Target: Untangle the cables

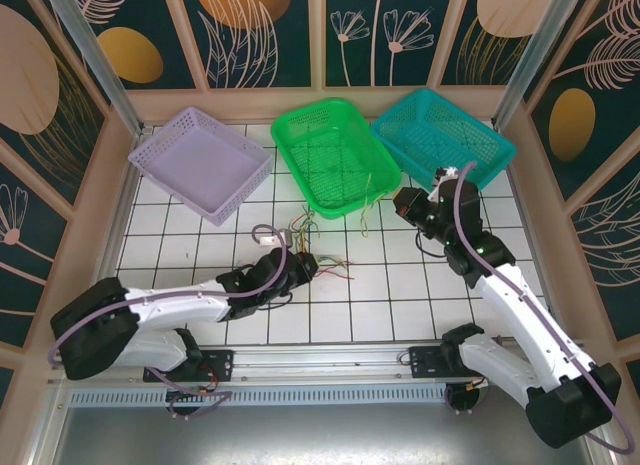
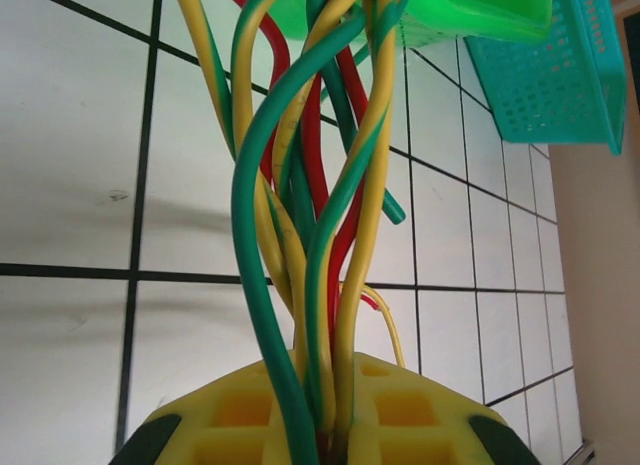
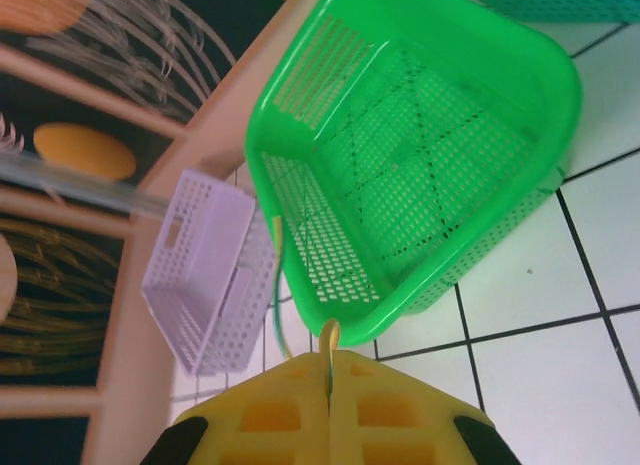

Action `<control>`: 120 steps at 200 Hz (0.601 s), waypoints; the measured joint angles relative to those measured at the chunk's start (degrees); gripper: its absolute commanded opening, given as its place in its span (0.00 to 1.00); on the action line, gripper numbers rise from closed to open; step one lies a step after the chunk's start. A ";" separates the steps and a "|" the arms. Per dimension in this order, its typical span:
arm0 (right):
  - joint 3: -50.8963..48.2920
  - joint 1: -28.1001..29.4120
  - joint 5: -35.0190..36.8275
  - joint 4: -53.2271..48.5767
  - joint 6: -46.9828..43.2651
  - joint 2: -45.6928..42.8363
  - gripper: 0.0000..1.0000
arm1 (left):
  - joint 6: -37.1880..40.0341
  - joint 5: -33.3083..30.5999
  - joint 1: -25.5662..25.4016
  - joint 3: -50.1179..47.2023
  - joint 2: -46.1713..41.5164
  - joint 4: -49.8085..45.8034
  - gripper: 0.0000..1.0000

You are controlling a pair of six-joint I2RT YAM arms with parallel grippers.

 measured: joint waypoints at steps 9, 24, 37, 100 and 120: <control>0.81 0.00 -1.25 -0.48 -2.45 0.52 0.00 | -1.25 -0.04 0.00 -0.44 2.01 2.99 0.01; 2.03 0.00 -2.78 -1.36 -5.75 1.90 0.00 | -2.84 -0.04 0.00 -1.38 5.07 7.87 0.08; 2.64 0.00 -3.89 -2.08 -8.22 3.17 0.00 | -3.45 0.24 0.00 -1.46 8.33 11.80 0.13; 2.82 0.00 -6.64 -4.28 -13.35 5.22 0.00 | -5.75 1.03 0.00 3.82 14.38 13.57 0.71; 2.89 0.02 -6.86 -4.61 -14.64 5.22 0.00 | -6.29 -0.94 0.00 3.87 9.01 8.96 0.74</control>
